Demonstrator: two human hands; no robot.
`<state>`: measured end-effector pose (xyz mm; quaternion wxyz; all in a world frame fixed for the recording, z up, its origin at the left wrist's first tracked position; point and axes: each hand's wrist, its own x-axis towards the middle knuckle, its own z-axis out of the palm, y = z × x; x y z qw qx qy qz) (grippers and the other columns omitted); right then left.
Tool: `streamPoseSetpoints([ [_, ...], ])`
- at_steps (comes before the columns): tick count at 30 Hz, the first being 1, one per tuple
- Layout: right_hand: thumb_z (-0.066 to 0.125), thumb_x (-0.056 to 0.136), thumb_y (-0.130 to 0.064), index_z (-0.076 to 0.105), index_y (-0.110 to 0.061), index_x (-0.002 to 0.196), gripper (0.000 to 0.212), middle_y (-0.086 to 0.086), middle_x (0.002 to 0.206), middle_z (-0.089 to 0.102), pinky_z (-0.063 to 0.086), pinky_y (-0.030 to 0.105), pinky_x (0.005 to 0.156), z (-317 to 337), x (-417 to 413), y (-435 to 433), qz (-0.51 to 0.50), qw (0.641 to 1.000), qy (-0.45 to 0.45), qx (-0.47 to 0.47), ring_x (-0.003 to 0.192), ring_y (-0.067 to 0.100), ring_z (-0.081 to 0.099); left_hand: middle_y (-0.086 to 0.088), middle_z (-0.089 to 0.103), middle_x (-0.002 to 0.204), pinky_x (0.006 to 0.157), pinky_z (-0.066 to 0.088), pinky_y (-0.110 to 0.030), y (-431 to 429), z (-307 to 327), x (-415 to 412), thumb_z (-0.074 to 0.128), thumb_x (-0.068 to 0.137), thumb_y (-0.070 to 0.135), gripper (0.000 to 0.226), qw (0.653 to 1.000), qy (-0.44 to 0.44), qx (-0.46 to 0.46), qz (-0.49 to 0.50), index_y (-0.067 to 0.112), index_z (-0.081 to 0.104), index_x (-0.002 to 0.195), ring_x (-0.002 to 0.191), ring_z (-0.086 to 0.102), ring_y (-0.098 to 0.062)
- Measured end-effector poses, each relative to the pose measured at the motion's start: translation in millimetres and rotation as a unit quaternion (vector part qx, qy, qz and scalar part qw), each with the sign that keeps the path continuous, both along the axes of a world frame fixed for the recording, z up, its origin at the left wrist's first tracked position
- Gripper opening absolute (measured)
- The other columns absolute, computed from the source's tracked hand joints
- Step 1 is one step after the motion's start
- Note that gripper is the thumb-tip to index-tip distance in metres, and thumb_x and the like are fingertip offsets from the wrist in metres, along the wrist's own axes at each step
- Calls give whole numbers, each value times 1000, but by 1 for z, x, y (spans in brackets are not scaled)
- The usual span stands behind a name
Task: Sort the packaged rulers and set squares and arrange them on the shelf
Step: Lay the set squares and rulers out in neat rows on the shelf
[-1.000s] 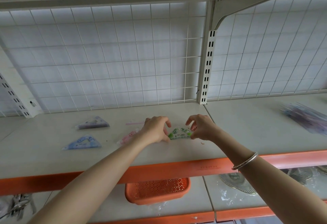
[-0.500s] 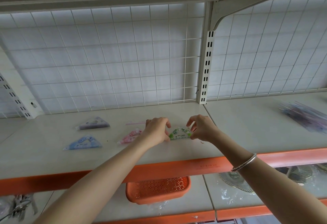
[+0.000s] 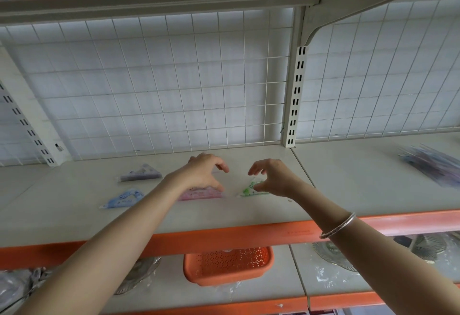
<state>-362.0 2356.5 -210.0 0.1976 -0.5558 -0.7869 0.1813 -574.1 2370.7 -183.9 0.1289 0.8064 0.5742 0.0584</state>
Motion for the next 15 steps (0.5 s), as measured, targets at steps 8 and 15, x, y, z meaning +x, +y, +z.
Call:
streamPoseSetpoints([
  [8,71,79,-27,70,-19,102,25,-2,98,70,45,30,90,-13,-53,-3,16,998,-53,6,98,18,60,3,48,133,99,33,-36,-5,-18,-23,82,69,37,58,997,70,-7,-25,31,58,121,127,37,-21],
  [15,70,79,-36,73,-21,89,18,-2,94,71,43,30,91,-19,-77,-2,-8,997,-81,19,100,19,60,1,42,135,98,39,-29,-7,-20,-57,85,66,24,74,999,35,-34,-12,26,50,131,123,43,-19],
])
